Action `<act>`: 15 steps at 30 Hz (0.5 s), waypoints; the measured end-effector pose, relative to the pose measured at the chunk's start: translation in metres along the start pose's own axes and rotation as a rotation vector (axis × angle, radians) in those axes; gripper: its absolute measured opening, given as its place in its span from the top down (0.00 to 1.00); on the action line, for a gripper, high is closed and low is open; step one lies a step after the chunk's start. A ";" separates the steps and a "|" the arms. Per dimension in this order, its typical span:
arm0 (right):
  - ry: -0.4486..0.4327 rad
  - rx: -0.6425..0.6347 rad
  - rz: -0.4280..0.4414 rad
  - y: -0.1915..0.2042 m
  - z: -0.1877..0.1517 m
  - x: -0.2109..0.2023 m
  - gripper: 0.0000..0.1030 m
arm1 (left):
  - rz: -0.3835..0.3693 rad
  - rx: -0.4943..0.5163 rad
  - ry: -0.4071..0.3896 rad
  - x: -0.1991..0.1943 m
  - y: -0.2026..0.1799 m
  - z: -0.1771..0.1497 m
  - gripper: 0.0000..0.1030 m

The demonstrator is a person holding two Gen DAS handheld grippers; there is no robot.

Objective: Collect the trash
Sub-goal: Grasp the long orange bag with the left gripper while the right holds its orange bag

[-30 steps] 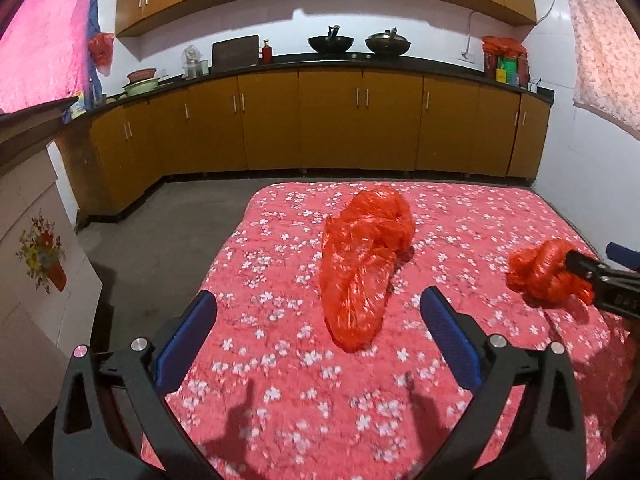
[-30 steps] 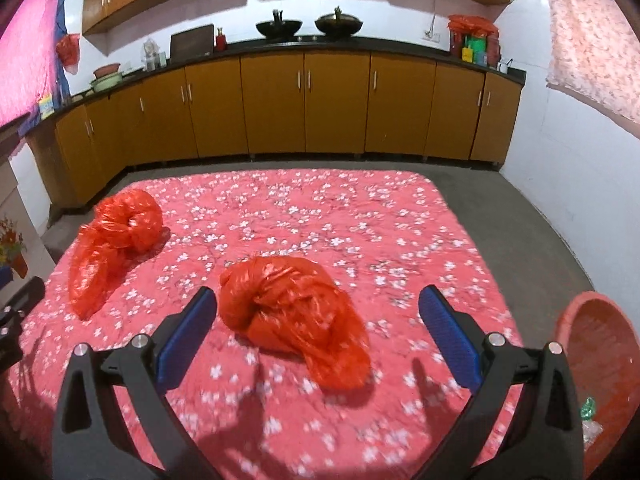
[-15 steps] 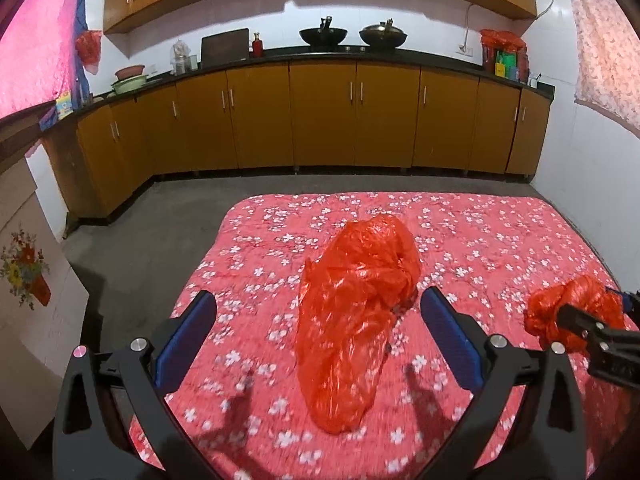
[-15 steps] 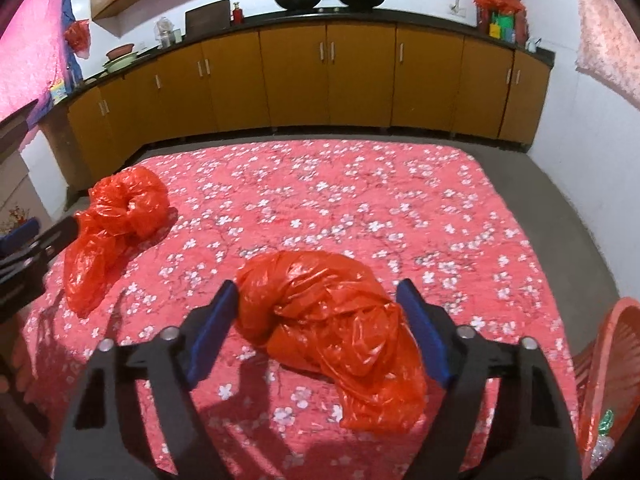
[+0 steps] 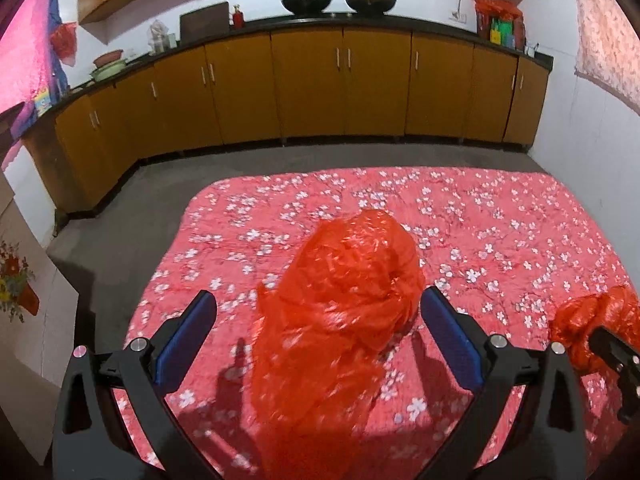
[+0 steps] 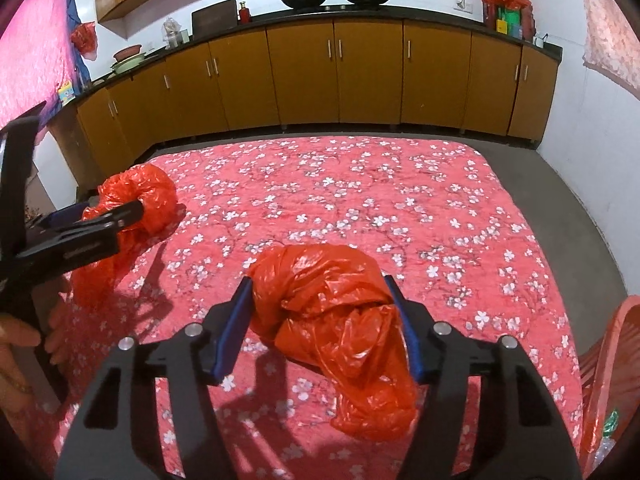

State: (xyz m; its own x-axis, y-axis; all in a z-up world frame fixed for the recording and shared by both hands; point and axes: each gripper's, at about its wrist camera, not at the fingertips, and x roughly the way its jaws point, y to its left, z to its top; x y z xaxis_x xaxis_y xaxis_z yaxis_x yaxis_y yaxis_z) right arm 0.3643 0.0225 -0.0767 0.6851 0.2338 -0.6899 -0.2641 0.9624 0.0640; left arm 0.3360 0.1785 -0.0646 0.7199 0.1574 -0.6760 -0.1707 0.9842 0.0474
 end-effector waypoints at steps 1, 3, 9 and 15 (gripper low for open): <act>-0.001 0.001 -0.002 -0.001 0.000 -0.001 0.40 | -0.005 -0.001 0.013 0.003 -0.001 0.001 0.02; 0.000 0.006 -0.004 -0.003 -0.001 -0.002 0.40 | -0.020 -0.003 0.024 0.006 -0.002 0.002 0.05; -0.001 0.016 -0.006 -0.008 -0.004 -0.005 0.40 | -0.045 0.010 0.061 0.013 -0.008 0.003 0.32; -0.002 0.020 -0.018 -0.012 -0.010 -0.012 0.40 | -0.051 -0.001 0.057 0.006 -0.011 -0.002 0.47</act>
State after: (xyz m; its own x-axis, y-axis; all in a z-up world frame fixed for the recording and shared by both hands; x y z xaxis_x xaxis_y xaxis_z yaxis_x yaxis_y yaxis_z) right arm 0.3521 0.0070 -0.0760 0.6912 0.2167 -0.6894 -0.2380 0.9690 0.0660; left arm 0.3407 0.1686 -0.0704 0.6880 0.1017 -0.7185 -0.1354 0.9907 0.0105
